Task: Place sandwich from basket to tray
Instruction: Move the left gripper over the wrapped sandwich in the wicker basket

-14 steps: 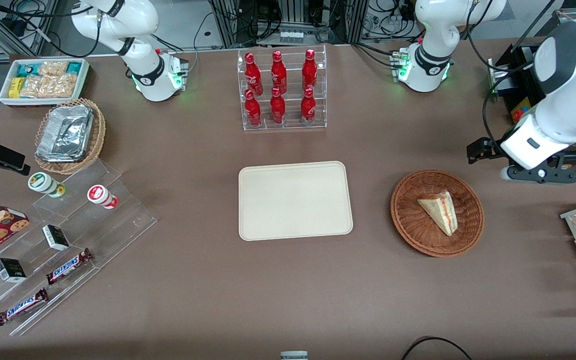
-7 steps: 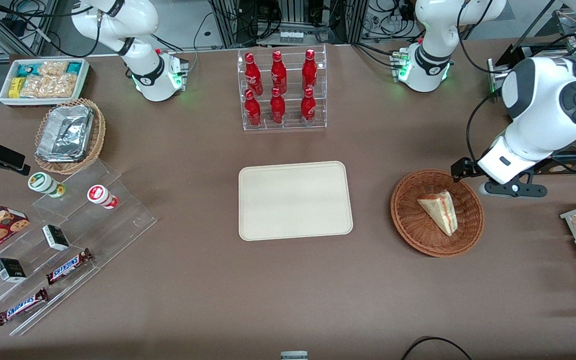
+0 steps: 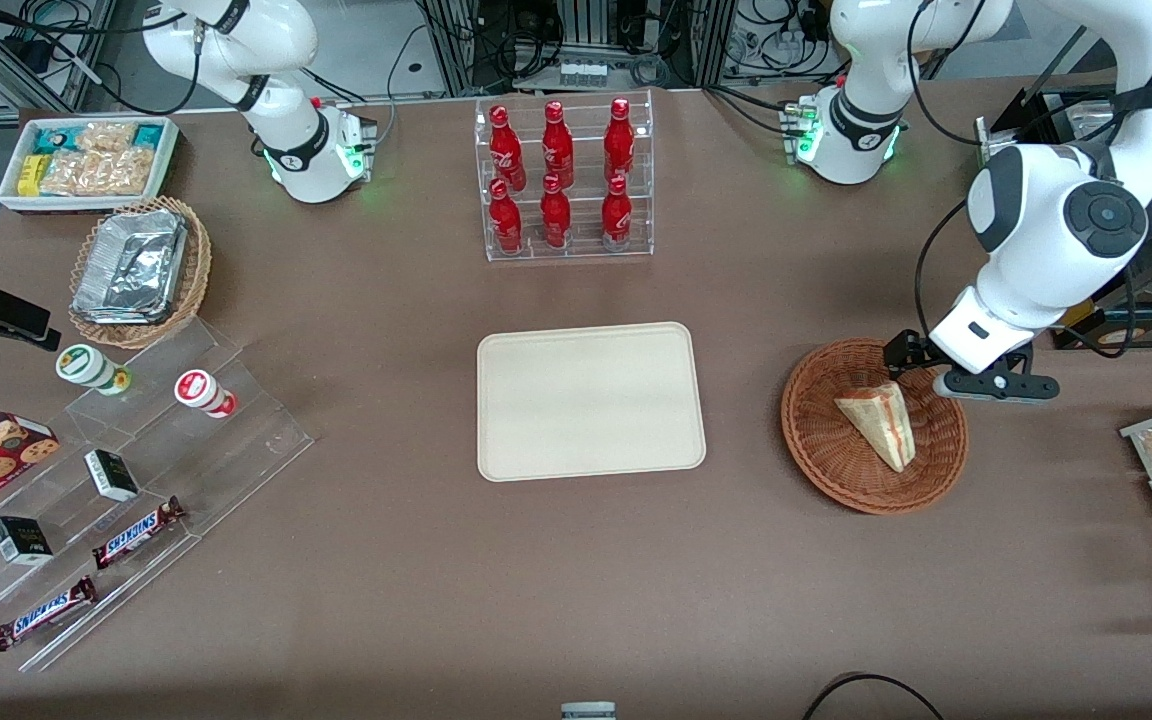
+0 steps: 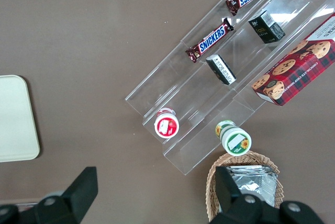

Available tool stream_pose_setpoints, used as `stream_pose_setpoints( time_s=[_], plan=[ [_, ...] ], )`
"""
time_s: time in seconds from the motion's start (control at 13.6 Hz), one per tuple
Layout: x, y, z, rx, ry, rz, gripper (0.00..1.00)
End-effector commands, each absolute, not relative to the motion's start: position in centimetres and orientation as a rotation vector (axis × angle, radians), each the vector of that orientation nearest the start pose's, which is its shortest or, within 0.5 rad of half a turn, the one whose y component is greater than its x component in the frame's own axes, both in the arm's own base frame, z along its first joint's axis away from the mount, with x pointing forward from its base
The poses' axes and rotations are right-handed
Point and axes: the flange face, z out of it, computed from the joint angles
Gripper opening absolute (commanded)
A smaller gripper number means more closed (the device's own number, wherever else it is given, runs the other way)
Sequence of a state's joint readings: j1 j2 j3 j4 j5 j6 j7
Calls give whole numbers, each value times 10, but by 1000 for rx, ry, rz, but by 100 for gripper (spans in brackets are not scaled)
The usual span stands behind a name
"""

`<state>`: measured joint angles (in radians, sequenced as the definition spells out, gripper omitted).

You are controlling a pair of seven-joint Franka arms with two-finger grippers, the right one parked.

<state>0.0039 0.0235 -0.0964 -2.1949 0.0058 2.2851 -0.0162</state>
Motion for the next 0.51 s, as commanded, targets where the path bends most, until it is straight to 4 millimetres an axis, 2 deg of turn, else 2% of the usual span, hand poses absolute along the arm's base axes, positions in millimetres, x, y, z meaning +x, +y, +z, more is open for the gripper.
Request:
stream_pose_setpoints(
  time_s=[0.0,0.22,0.44],
  plan=[
    [538,-48,369,-3143,-65,-140,100],
    [531,-46,355,-3138,-354,-198,100],
    [530,-46,345,-3098,-667,-176,100]
  ],
)
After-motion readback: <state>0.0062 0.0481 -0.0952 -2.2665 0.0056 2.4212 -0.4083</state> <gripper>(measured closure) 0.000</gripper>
